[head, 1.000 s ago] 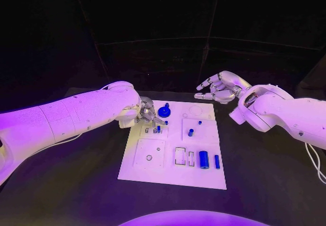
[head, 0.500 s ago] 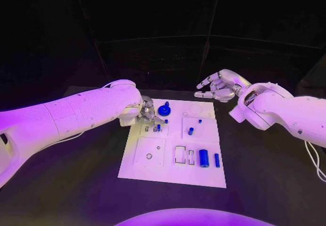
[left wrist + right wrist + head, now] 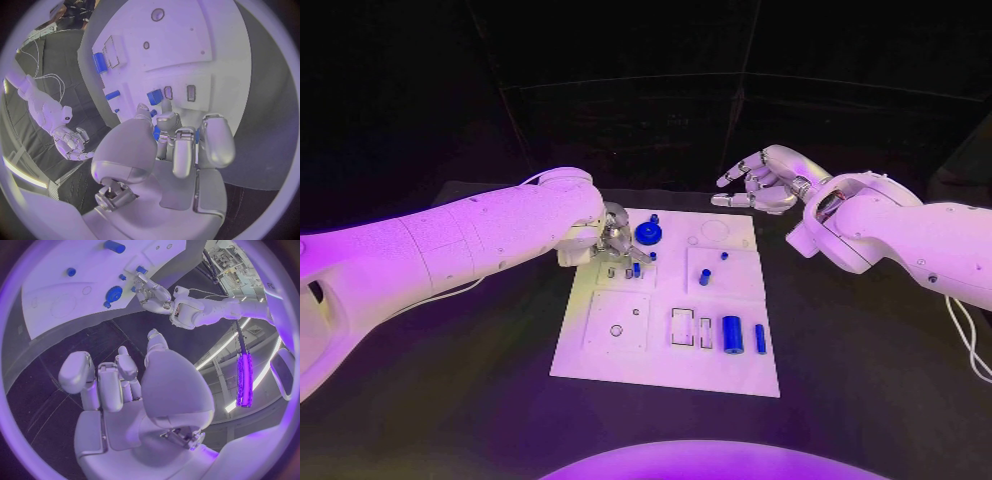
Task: Assemble the parts on the task board
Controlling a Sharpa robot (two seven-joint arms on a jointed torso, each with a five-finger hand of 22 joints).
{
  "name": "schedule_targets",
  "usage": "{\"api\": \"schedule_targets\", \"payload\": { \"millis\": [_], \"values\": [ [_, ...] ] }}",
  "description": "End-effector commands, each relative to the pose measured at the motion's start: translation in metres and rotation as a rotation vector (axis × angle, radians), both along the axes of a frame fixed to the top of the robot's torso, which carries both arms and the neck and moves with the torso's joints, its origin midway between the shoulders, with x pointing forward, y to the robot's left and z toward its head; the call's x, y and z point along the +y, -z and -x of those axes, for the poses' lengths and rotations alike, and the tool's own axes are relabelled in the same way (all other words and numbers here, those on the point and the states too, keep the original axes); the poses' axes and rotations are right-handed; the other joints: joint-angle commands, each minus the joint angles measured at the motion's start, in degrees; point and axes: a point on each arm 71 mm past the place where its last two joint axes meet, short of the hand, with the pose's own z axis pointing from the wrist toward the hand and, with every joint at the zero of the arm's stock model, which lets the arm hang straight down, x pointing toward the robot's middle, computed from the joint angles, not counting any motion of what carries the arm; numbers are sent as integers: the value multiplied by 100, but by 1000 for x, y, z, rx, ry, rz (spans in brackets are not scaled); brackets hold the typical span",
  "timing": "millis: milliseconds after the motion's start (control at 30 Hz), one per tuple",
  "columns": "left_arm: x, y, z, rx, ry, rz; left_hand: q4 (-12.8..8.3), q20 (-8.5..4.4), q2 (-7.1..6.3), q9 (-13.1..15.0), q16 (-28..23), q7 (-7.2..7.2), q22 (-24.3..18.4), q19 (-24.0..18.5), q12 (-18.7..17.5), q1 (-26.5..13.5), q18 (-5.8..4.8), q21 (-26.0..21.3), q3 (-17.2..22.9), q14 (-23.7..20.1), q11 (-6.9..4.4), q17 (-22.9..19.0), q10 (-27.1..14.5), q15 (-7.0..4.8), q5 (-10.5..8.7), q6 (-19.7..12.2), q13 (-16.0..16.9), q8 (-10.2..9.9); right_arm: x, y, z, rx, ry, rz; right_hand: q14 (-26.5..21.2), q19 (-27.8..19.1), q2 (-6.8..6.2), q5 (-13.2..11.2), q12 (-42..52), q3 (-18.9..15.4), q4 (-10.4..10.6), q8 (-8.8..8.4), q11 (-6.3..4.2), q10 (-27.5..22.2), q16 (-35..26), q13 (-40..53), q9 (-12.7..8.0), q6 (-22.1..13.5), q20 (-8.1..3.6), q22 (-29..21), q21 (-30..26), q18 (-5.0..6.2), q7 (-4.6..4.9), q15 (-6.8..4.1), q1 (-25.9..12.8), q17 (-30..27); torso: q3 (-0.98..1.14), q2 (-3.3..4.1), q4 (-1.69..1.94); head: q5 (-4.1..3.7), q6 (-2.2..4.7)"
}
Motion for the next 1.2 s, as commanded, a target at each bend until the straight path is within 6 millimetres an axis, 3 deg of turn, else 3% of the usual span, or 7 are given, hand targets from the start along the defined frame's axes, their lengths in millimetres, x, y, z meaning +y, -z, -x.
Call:
{"api": "schedule_targets", "payload": {
  "millis": [33,833,1000,1200],
  "values": [
    [-1,0,0,9,12,-15,-41,15,-12,20,32,6,2,11,42,76,-39,32,17,591,-17,1452,-15,-50,15,-41,10,48,1,-2,0,-20,-2,13,245,-29,47,20,-7,-34,-3,23,-37,4,-39,-6,-5,11,-23,-5,-22,53,-9,-32,26,-5,1,3,-7,-1,-3],
    [-5,3,2,28,30,-31,-128,15,19,114,57,-1,30,-3,120,225,-38,49,76,602,-24,1498,25,-54,17,-74,84,125,4,-2,-2,-30,-3,18,244,-35,59,40,-8,-33,-3,26,-38,3,-44,-10,-6,9,-23,-22,-32,56,-9,-32,28,-9,3,1,3,-10,-54],
    [-6,3,3,28,33,-30,-260,11,76,174,60,-6,49,-12,130,425,-38,59,216,603,-31,1502,24,-60,20,-111,86,163,5,-2,-2,-29,-4,18,244,-35,61,42,-8,-33,-2,26,-37,2,-44,-10,-6,8,-23,-23,-32,56,-9,-33,28,-10,3,1,3,-10,-59],
    [-6,2,2,21,33,-20,-573,-10,196,223,60,-43,44,-32,119,885,-31,50,595,603,-65,1502,6,-88,25,-179,79,170,5,-2,-2,-28,-4,19,244,-36,65,49,-7,-34,0,26,-37,2,-46,-10,-6,6,-23,-26,-35,56,-8,-33,25,-11,4,2,0,-7,-73]
  ]
}}
